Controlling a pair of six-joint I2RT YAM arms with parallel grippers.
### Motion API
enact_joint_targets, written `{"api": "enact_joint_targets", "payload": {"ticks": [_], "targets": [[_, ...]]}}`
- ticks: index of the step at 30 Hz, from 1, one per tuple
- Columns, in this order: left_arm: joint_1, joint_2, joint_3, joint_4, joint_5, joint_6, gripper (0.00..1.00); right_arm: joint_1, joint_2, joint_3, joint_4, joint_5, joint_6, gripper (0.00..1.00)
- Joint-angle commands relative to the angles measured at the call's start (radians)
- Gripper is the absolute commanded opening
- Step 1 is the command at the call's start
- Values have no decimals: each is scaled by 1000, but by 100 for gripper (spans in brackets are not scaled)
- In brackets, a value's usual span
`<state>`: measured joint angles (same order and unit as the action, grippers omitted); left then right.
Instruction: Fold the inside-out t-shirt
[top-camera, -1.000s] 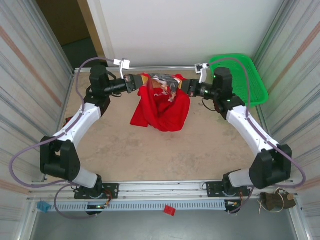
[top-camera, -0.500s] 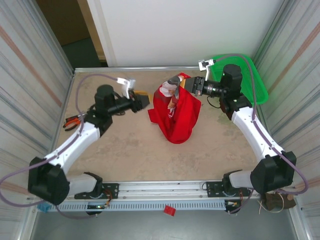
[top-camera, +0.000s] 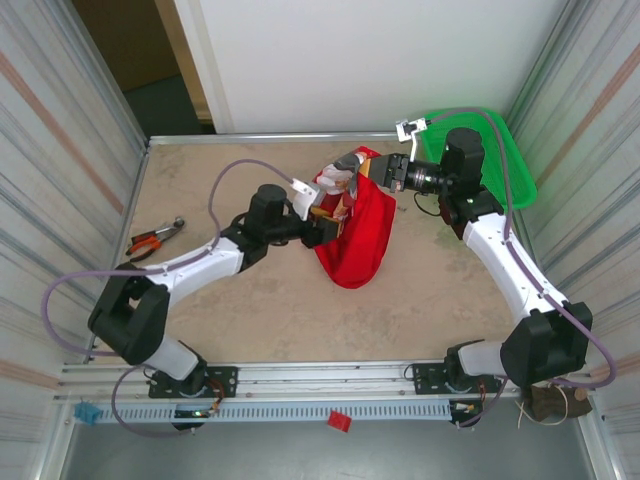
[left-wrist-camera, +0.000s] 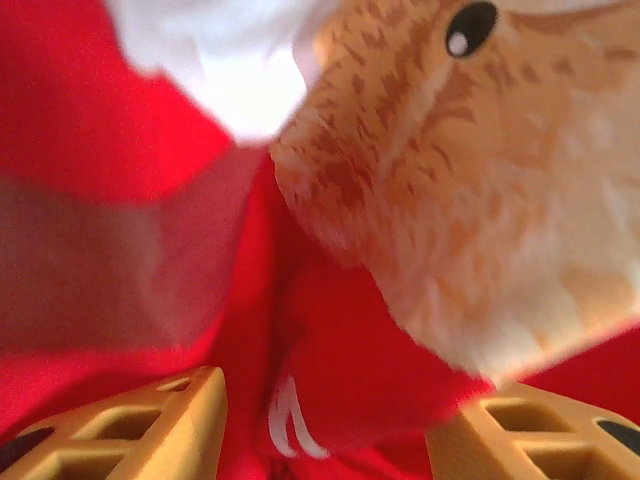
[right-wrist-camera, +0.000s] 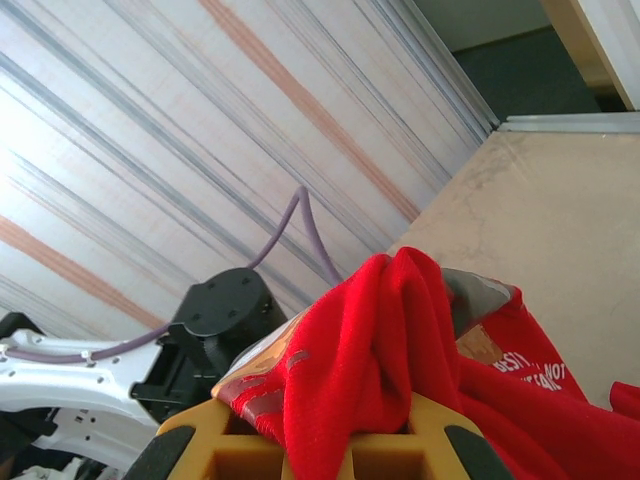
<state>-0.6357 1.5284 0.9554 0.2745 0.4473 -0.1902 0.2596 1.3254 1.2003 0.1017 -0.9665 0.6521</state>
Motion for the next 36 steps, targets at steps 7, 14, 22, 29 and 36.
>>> {"api": "enact_joint_targets", "payload": {"ticks": [7, 14, 22, 29, 36], "targets": [[-10, 50, 145, 0, 50, 32, 0, -28, -20, 23, 17, -3, 8, 0], [187, -7, 393, -126, 485, -370, 0, -161, 105, 53, -237, 338, -100, 57], [250, 43, 555, 22, 600, -768, 0, 6, -182, -31, -312, 488, -98, 59], [251, 64, 600, 46, 593, -838, 0, 297, -203, -106, -164, 590, -122, 57], [251, 23, 584, 27, 565, -841, 0, 370, -10, -62, -57, 603, -90, 59]]}}
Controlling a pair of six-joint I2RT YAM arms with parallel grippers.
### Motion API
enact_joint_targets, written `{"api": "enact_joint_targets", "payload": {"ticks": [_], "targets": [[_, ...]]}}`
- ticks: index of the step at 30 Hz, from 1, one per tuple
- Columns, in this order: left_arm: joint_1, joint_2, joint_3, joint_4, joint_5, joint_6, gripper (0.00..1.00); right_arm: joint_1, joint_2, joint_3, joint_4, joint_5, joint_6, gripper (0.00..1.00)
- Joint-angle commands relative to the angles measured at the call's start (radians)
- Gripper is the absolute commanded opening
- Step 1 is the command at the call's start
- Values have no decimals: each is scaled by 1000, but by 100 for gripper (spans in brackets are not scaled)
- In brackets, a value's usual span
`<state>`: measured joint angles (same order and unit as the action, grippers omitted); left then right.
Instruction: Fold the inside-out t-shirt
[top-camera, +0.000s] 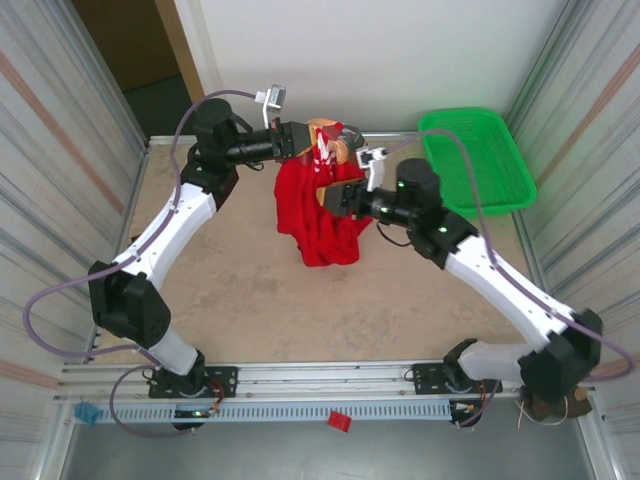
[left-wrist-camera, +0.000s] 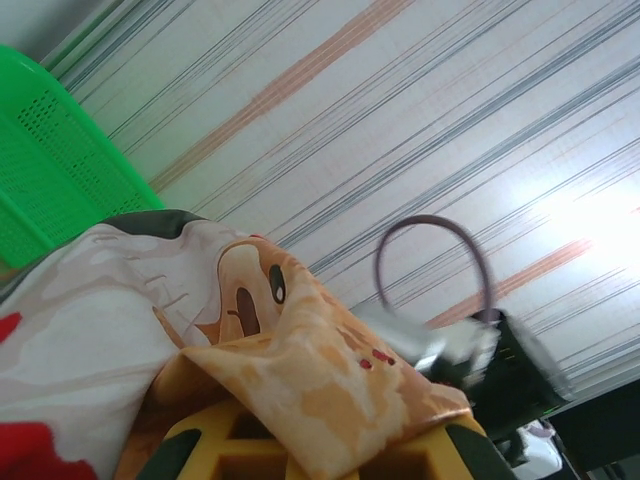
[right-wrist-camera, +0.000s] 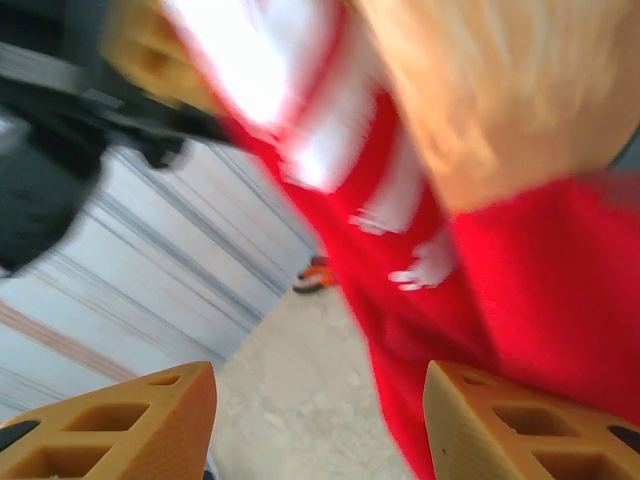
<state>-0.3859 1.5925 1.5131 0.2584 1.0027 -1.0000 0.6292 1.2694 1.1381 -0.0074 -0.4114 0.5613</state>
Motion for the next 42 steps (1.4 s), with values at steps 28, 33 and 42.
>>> {"api": "enact_joint_targets", "payload": {"ticks": [28, 33, 42], "targets": [[-6, -60, -14, 62, 60, -44, 0, -115, 141, 139, 42, 12, 0, 72], [5, -67, -19, 15, 43, -12, 0, -137, 154, 173, 1, -90, -31, 0], [100, -46, -73, -96, -143, 97, 0, -227, 9, 167, -115, -437, -137, 0]]}}
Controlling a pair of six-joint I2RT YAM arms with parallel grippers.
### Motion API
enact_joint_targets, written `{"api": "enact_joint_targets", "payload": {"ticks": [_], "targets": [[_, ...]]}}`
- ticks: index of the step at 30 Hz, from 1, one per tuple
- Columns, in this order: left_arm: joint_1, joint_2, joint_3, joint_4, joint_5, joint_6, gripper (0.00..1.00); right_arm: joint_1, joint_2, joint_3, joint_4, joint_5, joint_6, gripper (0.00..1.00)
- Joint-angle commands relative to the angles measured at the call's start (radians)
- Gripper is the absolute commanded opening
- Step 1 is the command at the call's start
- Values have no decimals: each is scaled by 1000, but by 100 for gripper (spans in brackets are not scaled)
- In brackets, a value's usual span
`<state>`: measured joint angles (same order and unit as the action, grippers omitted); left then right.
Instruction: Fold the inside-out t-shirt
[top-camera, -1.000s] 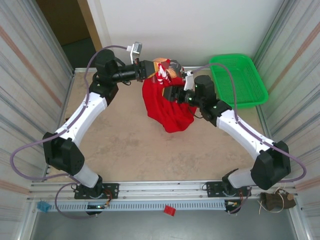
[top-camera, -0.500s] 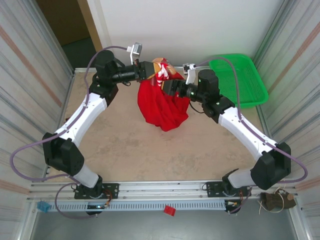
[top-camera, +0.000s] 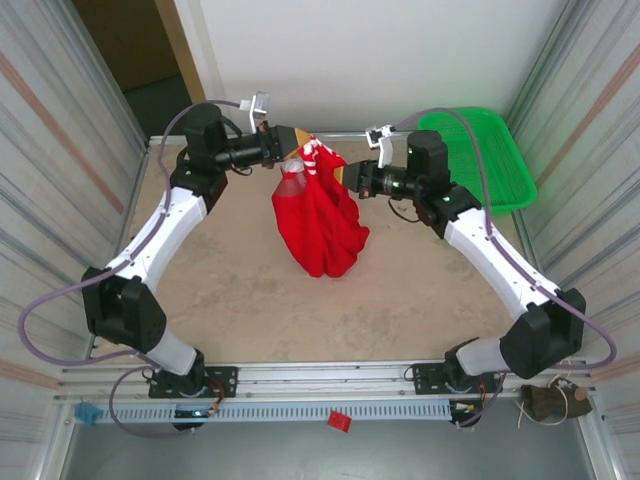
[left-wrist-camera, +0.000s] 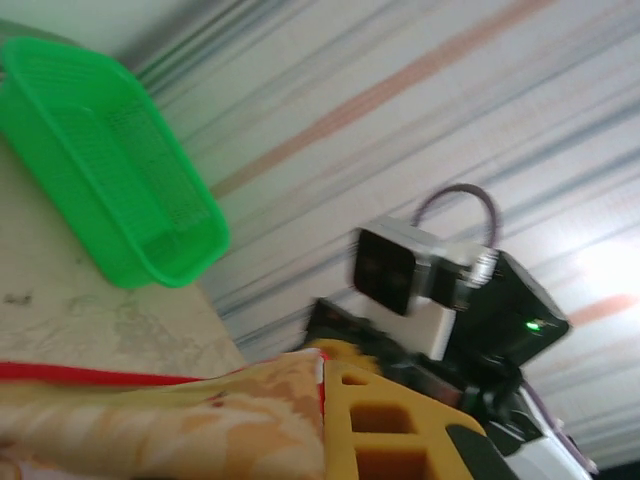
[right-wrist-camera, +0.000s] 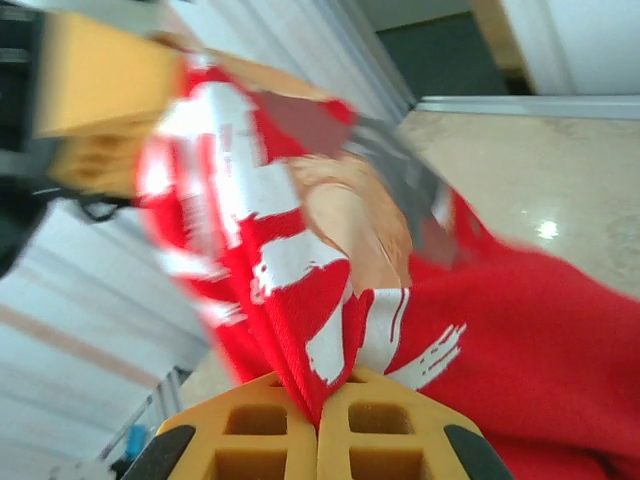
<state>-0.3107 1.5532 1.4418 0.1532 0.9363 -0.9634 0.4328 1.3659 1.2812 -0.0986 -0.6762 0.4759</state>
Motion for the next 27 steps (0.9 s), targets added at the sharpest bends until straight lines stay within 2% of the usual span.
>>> {"api": "enact_joint_targets", "payload": {"ticks": [1, 6, 9, 13, 16, 18, 21, 23, 25, 27], "targets": [[28, 9, 4, 8, -77, 71, 0, -43, -98, 24, -12, -195, -40, 0], [30, 60, 27, 16, -77, 107, 1, -89, -106, 40, 88, -273, 47, 0], [34, 64, 47, -33, -84, 177, 23, -116, -90, 47, 168, -309, 120, 0], [63, 1, -17, -114, -162, 347, 33, -152, -64, 59, 296, -339, 240, 0], [49, -110, -142, -144, -243, 463, 36, -158, -53, 79, 291, -330, 255, 0], [-10, -198, -225, -145, -316, 549, 38, -159, -51, 83, 280, -331, 254, 0], [-174, -309, -343, -104, -493, 664, 43, -157, -50, 75, 278, -327, 259, 0], [-269, -329, -394, -64, -593, 690, 44, -156, -48, 69, 284, -329, 265, 0], [-323, -312, -418, -15, -648, 689, 44, -152, -50, 60, 287, -321, 268, 0], [-347, -266, -412, 10, -636, 682, 45, -149, -48, 55, 287, -314, 272, 0]]}}
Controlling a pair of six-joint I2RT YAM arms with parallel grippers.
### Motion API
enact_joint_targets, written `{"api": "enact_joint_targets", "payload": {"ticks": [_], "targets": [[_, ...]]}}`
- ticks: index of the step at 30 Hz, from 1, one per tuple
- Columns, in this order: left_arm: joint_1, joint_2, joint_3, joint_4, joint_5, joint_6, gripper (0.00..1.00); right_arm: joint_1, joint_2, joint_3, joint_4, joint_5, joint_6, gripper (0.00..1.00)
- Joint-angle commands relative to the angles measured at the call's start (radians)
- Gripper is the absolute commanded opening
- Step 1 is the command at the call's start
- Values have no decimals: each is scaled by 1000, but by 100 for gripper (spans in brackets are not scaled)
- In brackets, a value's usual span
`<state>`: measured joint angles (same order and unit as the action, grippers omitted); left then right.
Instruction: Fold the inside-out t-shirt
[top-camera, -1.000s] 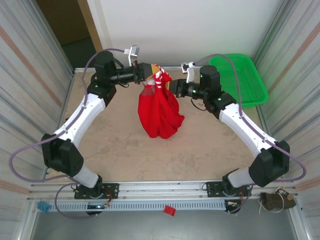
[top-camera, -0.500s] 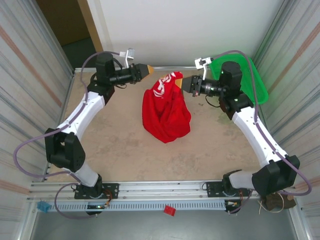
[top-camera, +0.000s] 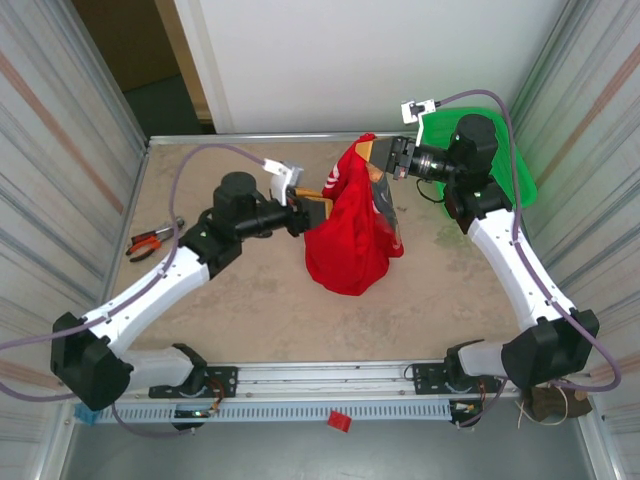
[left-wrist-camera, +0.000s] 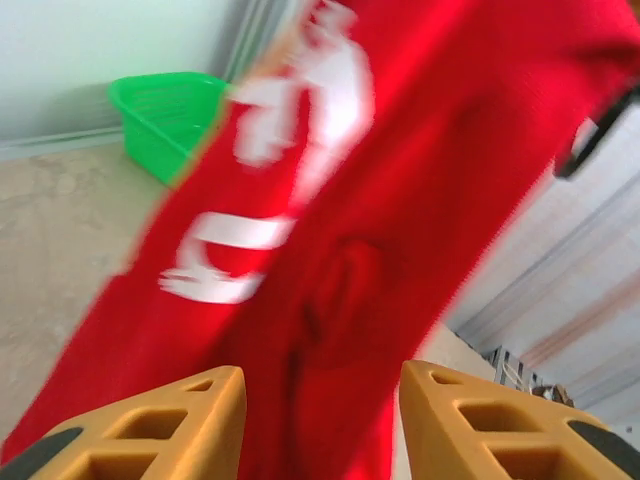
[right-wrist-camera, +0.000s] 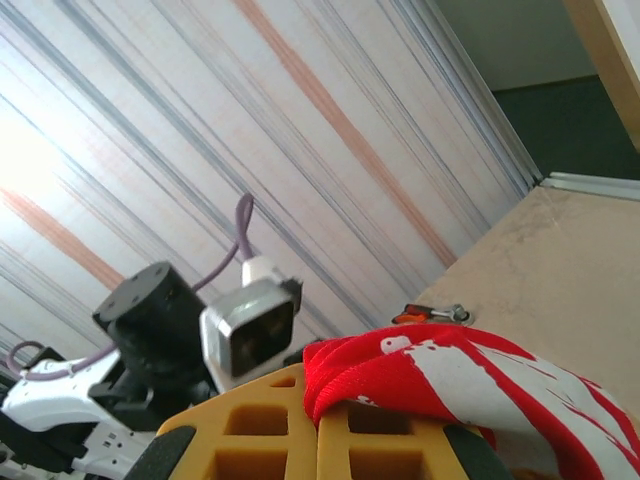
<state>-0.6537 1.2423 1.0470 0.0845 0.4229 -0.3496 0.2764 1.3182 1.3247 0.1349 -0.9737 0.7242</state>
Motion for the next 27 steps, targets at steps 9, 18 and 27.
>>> {"api": "enact_joint_targets", "payload": {"ticks": [9, 18, 27], "targets": [[-71, 130, -6, 282, 26, 81, 50, 9, 3, -4, 27, 31, 15, 0], [-92, 120, 41, 298, 13, 110, 53, 9, 13, -7, 5, 63, 11, 0], [-45, 205, 186, 246, 76, 82, 0, 3, 53, -18, -1, 118, 12, 0]]}}
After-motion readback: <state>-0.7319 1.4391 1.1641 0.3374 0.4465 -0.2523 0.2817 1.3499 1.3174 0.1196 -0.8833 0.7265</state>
